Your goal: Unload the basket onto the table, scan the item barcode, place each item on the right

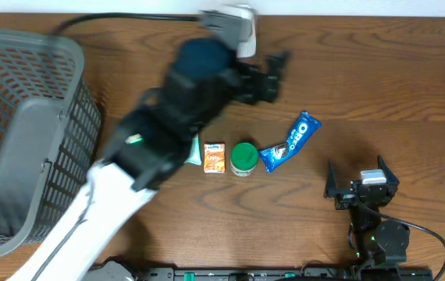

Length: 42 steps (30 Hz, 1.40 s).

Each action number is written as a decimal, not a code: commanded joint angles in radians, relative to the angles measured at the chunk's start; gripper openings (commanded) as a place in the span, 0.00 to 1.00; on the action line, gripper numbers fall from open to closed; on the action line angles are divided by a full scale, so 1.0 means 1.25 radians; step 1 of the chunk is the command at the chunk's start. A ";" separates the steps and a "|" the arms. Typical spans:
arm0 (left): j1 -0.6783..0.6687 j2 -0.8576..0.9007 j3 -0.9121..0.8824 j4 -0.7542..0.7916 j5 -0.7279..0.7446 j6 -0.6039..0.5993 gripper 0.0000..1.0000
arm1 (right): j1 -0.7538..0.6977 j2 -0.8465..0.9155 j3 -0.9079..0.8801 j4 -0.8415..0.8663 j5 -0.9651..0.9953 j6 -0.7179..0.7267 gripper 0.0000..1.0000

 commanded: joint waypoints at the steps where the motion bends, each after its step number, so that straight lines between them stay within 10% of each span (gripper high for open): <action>1: 0.056 -0.075 0.009 -0.037 -0.123 0.121 0.98 | 0.000 -0.004 -0.001 -0.004 0.004 0.008 0.99; 22: 0.149 -0.287 0.008 -0.084 -0.506 0.269 0.98 | 0.000 -0.004 -0.001 -0.004 0.004 0.008 0.99; 42: 0.166 -0.345 -0.024 -0.021 -0.510 0.435 0.98 | 0.000 -0.004 -0.001 -0.004 0.004 0.008 0.99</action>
